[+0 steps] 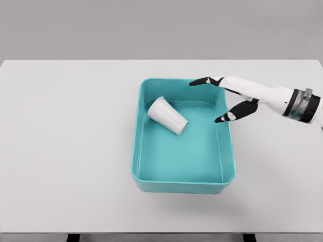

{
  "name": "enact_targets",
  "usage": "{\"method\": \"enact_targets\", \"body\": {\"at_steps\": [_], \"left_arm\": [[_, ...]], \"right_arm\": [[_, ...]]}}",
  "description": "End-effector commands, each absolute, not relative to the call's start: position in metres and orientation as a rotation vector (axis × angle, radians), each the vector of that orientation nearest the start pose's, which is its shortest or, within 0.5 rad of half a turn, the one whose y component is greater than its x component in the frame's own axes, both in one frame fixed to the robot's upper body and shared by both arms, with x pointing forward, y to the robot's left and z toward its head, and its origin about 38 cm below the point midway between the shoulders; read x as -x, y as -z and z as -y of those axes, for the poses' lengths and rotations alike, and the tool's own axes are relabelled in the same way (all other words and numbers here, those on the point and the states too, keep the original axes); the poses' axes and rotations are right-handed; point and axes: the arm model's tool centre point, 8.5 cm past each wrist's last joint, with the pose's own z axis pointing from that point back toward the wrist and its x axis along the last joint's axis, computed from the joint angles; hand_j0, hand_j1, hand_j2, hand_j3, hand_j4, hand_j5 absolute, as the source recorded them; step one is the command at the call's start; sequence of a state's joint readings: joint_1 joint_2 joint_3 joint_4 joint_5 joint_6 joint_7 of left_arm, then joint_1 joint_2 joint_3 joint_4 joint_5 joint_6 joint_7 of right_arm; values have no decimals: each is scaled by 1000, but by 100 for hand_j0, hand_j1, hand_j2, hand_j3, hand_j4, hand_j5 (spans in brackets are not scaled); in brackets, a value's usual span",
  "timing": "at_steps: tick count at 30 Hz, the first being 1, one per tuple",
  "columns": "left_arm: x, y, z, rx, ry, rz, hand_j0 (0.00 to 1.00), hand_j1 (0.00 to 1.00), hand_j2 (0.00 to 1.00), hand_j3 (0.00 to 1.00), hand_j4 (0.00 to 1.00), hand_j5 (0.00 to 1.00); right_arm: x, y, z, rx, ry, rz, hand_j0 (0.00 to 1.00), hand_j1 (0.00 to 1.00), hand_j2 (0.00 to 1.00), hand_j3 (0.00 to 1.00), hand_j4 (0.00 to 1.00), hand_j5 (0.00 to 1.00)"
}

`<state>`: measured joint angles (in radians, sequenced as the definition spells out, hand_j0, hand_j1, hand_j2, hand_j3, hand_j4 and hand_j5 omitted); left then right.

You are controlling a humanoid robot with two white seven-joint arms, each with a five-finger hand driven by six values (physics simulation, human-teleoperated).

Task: Put the paper cup into the basket with your right arm

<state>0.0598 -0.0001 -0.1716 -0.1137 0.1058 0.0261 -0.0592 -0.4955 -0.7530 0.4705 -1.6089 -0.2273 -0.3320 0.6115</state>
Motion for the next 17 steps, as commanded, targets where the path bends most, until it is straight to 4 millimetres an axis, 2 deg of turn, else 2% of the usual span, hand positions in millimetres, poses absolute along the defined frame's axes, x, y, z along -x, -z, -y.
{"method": "enact_targets", "body": {"at_steps": [1, 2, 3, 6, 7, 13, 17], "left_arm": [[3, 264, -260, -12, 67, 22, 100, 100, 100, 100, 100, 100], [3, 264, -260, -11, 67, 22, 100, 100, 100, 100, 100, 100], [3, 264, -260, -11, 67, 22, 100, 100, 100, 100, 100, 100], [3, 264, -260, -11, 67, 22, 100, 100, 100, 100, 100, 100], [3, 264, -260, -11, 67, 22, 100, 100, 100, 100, 100, 100], [3, 264, -260, -11, 67, 22, 100, 100, 100, 100, 100, 100], [2, 264, -260, -11, 66, 25, 100, 100, 100, 100, 100, 100]], "right_arm": [[-400, -311, 323, -300, -1227, 2019, 100, 100, 100, 100, 100, 100], [-396, -321, 337, -318, -1152, 2064, 100, 100, 100, 100, 100, 100], [-393, -319, 350, -310, -1122, 2050, 100, 100, 100, 100, 100, 100], [-386, -275, 394, -226, -991, 1955, 100, 100, 100, 100, 100, 100], [-383, -268, 401, -190, -993, 1931, 100, 100, 100, 100, 100, 100], [-377, -255, 395, -196, -1014, 1902, 100, 100, 100, 100, 100, 100], [-375, -258, 388, -214, -1026, 1909, 100, 100, 100, 100, 100, 100]]}}
